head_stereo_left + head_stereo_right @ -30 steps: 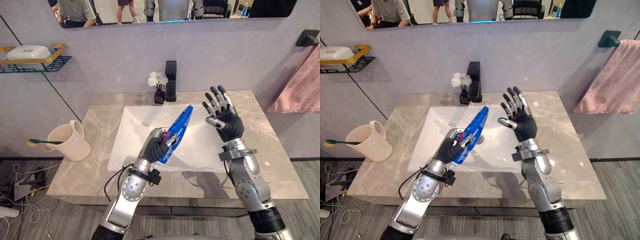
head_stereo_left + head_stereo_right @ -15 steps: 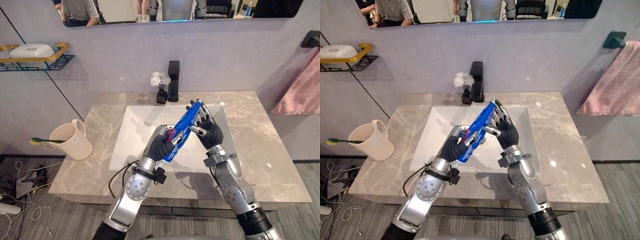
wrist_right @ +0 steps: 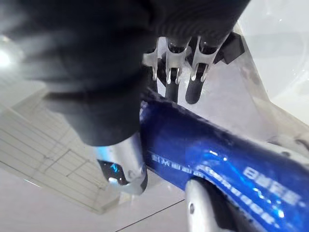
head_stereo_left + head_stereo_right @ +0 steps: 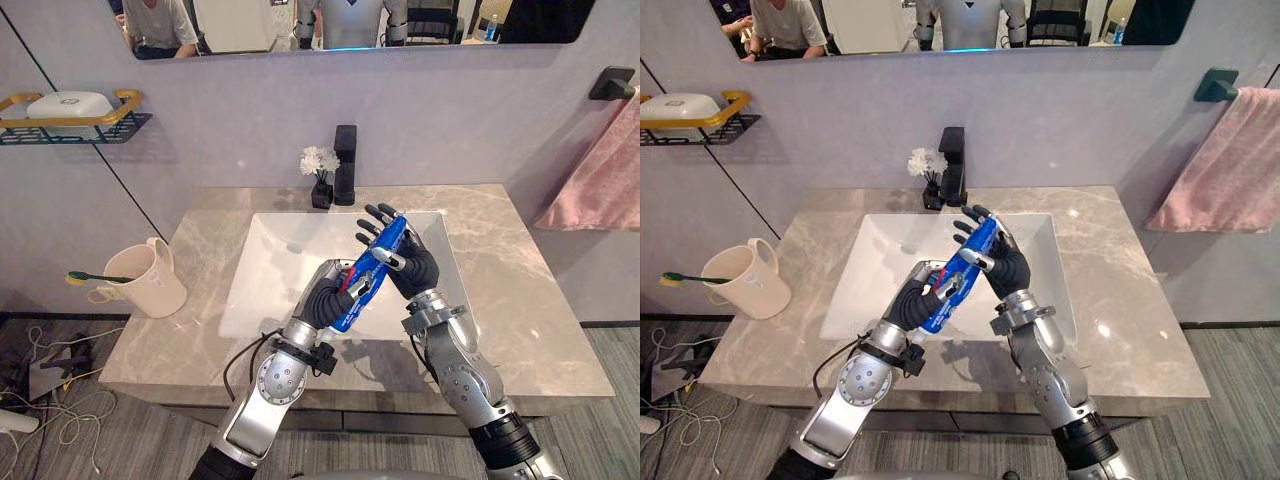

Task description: Organize washtable

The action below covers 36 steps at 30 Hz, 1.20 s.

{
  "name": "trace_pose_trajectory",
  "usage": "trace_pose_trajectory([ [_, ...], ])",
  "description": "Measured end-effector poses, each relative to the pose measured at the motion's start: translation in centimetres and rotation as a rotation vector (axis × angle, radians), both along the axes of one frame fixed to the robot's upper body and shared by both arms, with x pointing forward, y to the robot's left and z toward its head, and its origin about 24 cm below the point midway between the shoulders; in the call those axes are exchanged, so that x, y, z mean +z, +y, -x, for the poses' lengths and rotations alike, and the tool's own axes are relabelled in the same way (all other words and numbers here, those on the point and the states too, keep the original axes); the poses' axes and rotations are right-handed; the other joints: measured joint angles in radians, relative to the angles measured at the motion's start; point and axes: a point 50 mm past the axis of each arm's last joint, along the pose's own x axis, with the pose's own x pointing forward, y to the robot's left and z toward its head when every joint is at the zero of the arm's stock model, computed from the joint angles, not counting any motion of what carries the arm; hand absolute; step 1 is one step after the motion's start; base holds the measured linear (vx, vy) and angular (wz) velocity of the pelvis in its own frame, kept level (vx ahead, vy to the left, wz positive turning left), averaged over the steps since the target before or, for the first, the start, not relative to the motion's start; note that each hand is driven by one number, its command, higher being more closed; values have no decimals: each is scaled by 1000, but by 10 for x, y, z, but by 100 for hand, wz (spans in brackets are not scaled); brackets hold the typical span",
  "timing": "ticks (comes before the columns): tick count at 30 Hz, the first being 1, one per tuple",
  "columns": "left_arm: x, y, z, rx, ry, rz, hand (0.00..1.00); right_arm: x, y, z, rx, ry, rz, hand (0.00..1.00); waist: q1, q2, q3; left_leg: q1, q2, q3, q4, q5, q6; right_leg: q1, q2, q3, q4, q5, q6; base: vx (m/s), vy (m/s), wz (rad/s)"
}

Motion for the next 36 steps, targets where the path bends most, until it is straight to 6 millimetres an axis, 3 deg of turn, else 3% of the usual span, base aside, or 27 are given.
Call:
trace_pose_trajectory([
  [12,-15,2,7,5,76,24,100,-1,3,0,26,7,5,100,6,-14,-8,6,-4,1,-28,18,4,-5,-2,1,0,3,2,0,0,-1],
  [13,-15,2,7,5,75,25,0,-1,3,0,29,5,5,100,6,-14,-8,6,-4,2,-28,18,4,-5,-2,1,0,3,2,0,0,0],
  [20,-11,14,2,85,53,49,0,1,1,-1,9,-6,-9,100,6,-14,-8,16,-4,2,-33,21,4,0,-2,1,0,3,2,-5,-1,0],
  [23,-5,30,-2,169,20,64,0,3,-6,-3,-27,-13,-27,100,5,-14,-8,19,-4,2,-33,21,4,0,-2,1,0,3,2,-36,-7,0],
  [28,14,58,1,308,-73,92,0,6,-21,-6,-88,-28,-31,100,6,-14,-8,21,-4,2,-34,21,4,1,-2,1,-3,3,2,-13,-4,0],
  [34,38,81,13,418,-191,121,0,10,-30,-6,-136,-51,-17,100,9,-14,-8,23,-4,-1,-33,21,4,11,-3,-3,-1,3,2,0,0,1],
  [36,49,97,21,500,-256,129,0,11,-34,-4,-154,-61,-18,100,8,-13,-7,28,-5,-10,-33,21,4,20,-3,-14,-1,3,2,-13,-3,10],
])
